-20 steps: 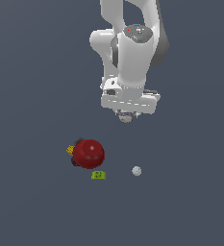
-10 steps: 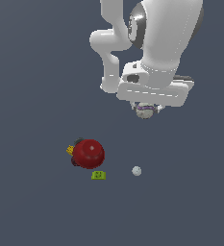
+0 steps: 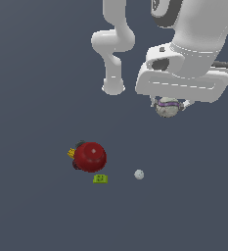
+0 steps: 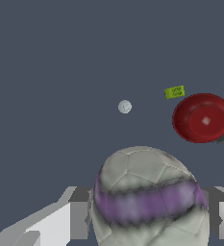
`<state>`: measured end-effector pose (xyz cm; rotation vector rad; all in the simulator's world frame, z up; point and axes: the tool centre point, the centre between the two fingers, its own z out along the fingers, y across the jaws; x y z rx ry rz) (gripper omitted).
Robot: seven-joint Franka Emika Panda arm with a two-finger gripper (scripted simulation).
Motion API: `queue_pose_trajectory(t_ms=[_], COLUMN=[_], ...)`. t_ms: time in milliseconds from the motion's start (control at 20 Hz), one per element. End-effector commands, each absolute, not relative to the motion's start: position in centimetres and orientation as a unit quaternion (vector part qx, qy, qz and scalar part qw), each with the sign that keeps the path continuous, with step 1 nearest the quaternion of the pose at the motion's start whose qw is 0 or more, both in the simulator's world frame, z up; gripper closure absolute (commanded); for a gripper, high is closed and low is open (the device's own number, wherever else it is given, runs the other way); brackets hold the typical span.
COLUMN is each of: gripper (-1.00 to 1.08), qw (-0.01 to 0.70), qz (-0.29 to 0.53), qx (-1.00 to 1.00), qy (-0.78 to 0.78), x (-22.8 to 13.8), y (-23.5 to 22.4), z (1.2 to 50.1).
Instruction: Pick up a designated object from a clutter of objects.
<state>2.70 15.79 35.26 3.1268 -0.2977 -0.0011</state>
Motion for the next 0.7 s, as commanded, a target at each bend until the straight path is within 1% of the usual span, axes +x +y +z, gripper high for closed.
queue_pose_trajectory(t_ms=[0,300,650], gripper=[1.08,1.08,1.08], qw=[0.0,0.0,0.0], qz=[0.0,0.0,0.0], qx=[0.995,0.995,0.995], qy=[-0.095,-0.095,-0.095], x=[3.3,4.2,4.6], y=[16.5,17.5,17.8], z=[36.3,37.6,38.1])
